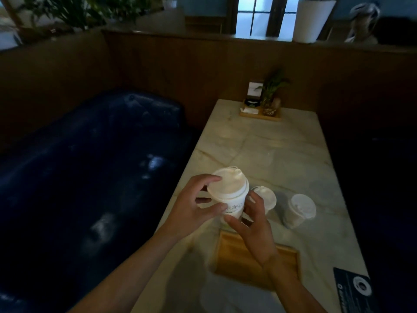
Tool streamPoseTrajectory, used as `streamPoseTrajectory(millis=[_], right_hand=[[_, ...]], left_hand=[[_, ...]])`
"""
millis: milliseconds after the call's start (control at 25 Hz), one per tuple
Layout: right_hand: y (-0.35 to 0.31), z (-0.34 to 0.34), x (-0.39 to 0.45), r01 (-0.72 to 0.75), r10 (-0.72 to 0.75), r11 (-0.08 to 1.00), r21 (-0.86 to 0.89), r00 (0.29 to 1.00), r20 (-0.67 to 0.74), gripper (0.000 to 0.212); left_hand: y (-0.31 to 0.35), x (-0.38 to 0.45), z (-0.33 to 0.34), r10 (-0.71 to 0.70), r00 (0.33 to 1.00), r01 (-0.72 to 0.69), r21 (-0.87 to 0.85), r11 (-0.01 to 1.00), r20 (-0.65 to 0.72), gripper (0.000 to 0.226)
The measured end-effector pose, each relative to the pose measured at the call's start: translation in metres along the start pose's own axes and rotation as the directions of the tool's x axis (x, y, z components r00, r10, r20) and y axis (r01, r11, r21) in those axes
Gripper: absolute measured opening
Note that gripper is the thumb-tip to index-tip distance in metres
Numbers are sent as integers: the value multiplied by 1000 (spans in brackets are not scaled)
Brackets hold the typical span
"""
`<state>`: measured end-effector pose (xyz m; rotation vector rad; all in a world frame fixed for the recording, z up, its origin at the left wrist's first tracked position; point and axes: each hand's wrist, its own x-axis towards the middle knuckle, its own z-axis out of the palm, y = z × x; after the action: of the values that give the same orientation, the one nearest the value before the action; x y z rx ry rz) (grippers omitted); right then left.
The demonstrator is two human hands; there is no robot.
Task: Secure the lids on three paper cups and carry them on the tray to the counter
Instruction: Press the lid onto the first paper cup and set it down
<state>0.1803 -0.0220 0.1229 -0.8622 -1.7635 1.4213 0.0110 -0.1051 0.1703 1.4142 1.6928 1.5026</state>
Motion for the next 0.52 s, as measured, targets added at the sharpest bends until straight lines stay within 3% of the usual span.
streamPoseTrajectory(millis=[200,520], right_hand=[[-20,4,-13,34,-34,999,-12,998,-52,71],[-40,-21,-25,2,-2,1000,-1,998,65,69]], left_hand=[[9,-1,-13,60,997,-61,22,998,42,57],[26,-2,-2,74,996,-75,28,997,47,62]])
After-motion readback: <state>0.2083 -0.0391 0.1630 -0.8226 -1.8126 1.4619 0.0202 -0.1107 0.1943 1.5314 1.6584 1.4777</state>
